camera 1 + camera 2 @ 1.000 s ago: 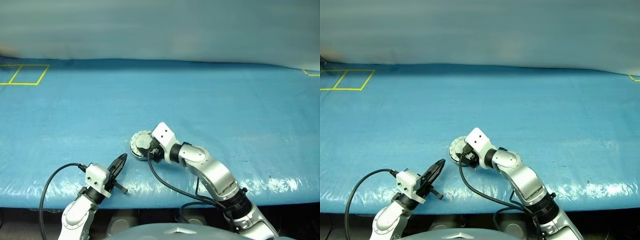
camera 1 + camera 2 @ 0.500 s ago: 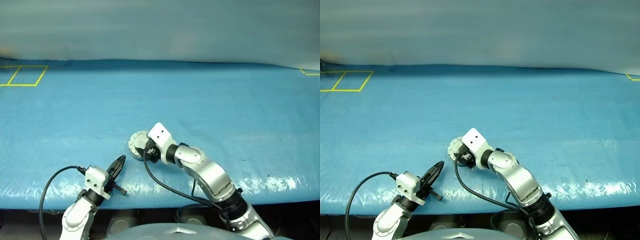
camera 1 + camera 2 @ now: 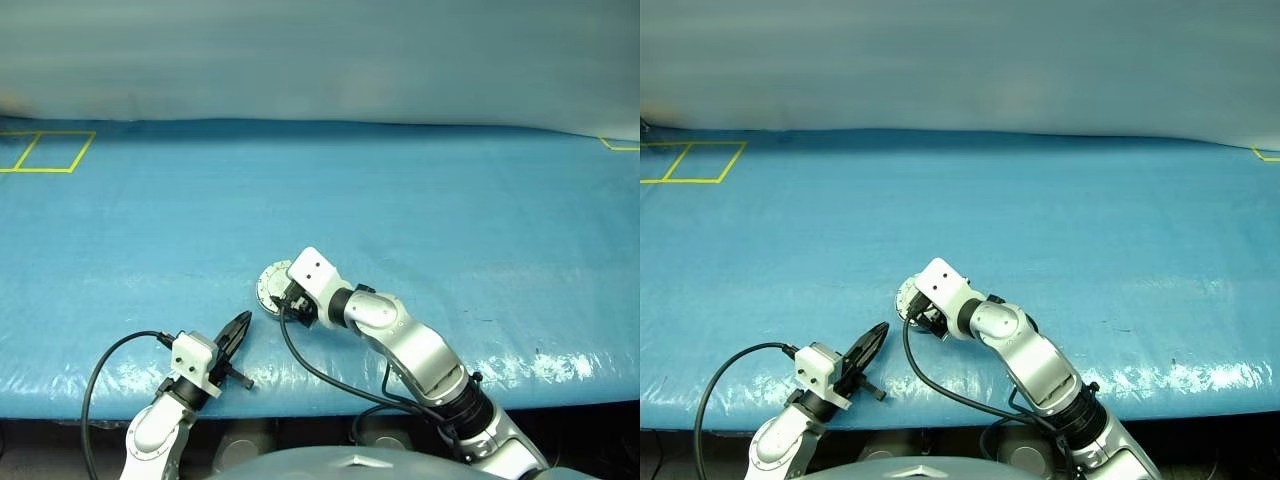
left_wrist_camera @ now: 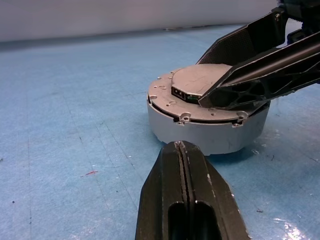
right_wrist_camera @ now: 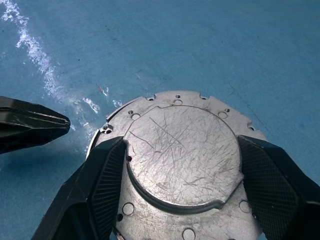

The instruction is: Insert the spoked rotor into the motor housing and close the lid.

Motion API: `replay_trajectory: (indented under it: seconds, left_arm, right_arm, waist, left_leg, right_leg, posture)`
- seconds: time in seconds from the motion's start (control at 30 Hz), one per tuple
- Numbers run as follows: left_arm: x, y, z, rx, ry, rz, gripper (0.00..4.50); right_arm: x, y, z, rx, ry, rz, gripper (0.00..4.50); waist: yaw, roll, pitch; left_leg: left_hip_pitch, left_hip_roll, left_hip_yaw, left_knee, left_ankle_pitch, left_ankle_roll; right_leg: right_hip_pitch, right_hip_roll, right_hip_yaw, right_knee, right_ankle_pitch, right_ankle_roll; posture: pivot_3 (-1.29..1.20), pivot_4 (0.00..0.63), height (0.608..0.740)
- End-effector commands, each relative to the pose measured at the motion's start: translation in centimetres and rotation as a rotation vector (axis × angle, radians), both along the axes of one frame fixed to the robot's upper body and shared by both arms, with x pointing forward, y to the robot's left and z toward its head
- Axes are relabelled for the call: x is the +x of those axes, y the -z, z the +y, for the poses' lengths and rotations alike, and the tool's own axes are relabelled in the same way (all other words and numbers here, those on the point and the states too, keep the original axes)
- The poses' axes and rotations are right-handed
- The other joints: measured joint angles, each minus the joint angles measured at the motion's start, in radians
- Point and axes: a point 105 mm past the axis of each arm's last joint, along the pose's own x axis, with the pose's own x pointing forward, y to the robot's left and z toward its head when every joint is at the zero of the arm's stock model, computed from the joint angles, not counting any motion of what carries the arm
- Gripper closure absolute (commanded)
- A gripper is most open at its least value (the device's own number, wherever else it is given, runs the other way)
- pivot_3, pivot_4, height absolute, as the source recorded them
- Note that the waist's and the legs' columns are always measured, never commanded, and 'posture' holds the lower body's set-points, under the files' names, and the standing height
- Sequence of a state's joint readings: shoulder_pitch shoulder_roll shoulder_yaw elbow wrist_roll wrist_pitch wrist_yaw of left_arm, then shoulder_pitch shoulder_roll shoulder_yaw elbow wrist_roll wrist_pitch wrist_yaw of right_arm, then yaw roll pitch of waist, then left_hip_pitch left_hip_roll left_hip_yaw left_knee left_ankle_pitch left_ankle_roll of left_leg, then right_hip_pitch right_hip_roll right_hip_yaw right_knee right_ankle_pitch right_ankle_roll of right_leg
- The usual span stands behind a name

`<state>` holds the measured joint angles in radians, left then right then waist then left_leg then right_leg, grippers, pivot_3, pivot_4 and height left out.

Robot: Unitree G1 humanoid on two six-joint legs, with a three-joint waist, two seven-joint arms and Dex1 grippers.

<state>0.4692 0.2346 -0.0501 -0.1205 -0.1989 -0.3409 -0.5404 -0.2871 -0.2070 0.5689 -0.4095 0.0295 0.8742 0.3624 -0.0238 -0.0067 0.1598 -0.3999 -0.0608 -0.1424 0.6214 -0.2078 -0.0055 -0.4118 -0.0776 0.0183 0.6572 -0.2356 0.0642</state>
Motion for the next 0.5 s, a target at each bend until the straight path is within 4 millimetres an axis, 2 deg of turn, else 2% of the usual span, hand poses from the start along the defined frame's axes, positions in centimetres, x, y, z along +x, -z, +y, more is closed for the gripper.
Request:
replay_trajectory:
  seconds: [0.03,0.2,0.5]
  left_arm:
    - [0.0,-0.39,-0.09,-0.008,0.0,-0.022,4.5]
    - [0.01,-0.32,-0.17,-0.011,0.008,-0.016,4.5]
    - [0.07,-0.23,-0.22,-0.012,0.014,-0.012,4.5]
  right_arm:
    - [0.24,-0.85,-0.04,-0.019,0.003,-0.062,1.31]
    - [-0.03,-1.27,0.37,0.103,0.04,0.058,1.31]
    - [0.23,-1.06,0.1,0.094,0.078,0.084,1.31]
  waist:
    - [0.0,0.0,0.0]
    - [0.0,0.0,0.0]
    - [0.0,0.0,0.0]
  left_leg:
    - [0.0,0.0,0.0,0.0,0.0,0.0]
    - [-0.001,0.001,0.0,0.0,0.0,0.0]
    - [-0.001,0.0,0.0,-0.001,0.0,0.0]
  right_leg:
    - [0.0,0.0,0.0,0.0,0.0,0.0]
    - [0.0,0.0,0.0,0.0,0.0,0.0]
    - [-0.001,0.0,0.0,0.0,0.0,0.0]
  posture:
    - [0.0,0.15,0.74]
    - [0.0,0.15,0.74]
    - [0.0,0.15,0.74]
